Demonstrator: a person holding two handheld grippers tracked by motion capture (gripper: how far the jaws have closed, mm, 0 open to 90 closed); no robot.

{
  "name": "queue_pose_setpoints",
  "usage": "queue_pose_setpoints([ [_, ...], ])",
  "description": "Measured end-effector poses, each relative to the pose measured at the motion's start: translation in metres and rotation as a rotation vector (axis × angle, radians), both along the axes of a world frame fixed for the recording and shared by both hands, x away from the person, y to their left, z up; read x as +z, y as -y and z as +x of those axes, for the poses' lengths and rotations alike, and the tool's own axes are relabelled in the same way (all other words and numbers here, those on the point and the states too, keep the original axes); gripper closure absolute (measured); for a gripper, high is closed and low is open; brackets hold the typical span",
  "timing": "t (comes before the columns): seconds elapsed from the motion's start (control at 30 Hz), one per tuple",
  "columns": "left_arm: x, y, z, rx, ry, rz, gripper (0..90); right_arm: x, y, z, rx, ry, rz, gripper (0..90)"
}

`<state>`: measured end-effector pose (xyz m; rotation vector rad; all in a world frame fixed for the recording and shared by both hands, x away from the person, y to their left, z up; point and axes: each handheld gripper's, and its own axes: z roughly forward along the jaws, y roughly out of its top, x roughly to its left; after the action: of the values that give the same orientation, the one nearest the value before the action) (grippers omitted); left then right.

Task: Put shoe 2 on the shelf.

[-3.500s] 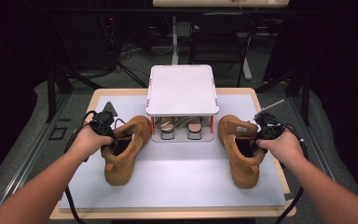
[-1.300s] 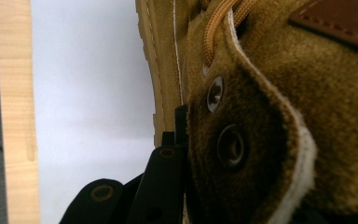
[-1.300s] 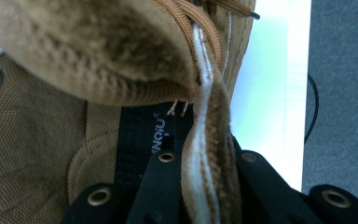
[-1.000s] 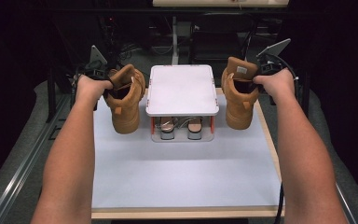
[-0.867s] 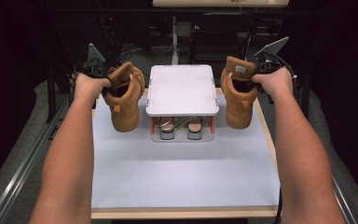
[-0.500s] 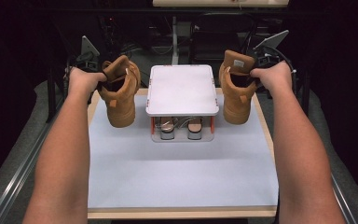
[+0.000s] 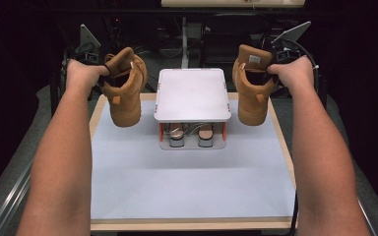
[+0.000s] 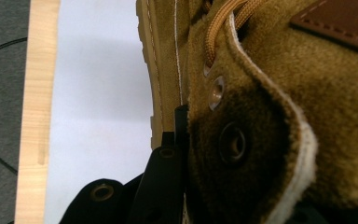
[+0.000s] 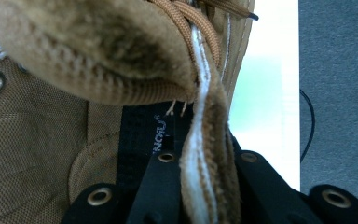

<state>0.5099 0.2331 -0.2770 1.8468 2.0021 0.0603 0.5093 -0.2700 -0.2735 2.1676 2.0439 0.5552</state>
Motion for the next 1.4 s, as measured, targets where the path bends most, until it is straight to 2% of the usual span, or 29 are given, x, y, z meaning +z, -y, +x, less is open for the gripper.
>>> queue_pose_setpoints([
  [0.13, 0.007, 0.007, 0.001, -0.006, 0.011, 0.005, 86.0, 0.004, -0.004, 0.0, 0.002, -0.001, -0.014, 86.2],
  [0.27, 0.01, 0.011, 0.001, -0.011, 0.016, -0.003, 86.0, 0.007, -0.006, -0.001, 0.007, 0.006, -0.005, 86.2],
  [0.37, 0.012, 0.012, 0.002, -0.019, 0.018, -0.013, 86.0, 0.01, -0.01, -0.001, 0.008, 0.01, -0.002, 86.2],
  [0.5, 0.013, 0.018, 0.002, -0.015, 0.018, -0.003, 85.8, 0.014, -0.017, 0.0, 0.016, 0.017, 0.003, 86.2],
  [0.63, 0.013, 0.023, 0.003, -0.036, 0.021, -0.007, 85.8, 0.017, -0.024, 0.0, 0.029, 0.023, 0.012, 86.2],
  [0.97, 0.015, 0.051, 0.008, -0.067, 0.024, -0.024, 85.8, 0.017, -0.041, 0.003, 0.037, 0.031, 0.029, 86.1],
  [1.1, 0.014, 0.063, 0.008, -0.055, 0.028, -0.028, 85.7, 0.017, -0.051, 0.004, 0.055, 0.034, 0.025, 86.1],
  [1.17, 0.014, 0.071, 0.009, -0.059, 0.027, -0.05, 85.7, 0.016, -0.057, 0.005, 0.062, 0.037, 0.031, 86.1],
  [1.23, 0.014, 0.074, 0.009, -0.063, 0.03, -0.054, 85.7, 0.016, -0.059, 0.005, 0.058, 0.04, 0.036, 86.1],
  [1.33, 0.013, 0.082, 0.01, -0.069, 0.029, -0.049, 85.7, 0.016, -0.066, 0.006, 0.066, 0.047, 0.043, 86.1],
  [1.4, 0.012, 0.088, 0.011, -0.06, 0.028, -0.049, 85.6, 0.016, -0.069, 0.006, 0.074, 0.034, 0.045, 86.1],
])
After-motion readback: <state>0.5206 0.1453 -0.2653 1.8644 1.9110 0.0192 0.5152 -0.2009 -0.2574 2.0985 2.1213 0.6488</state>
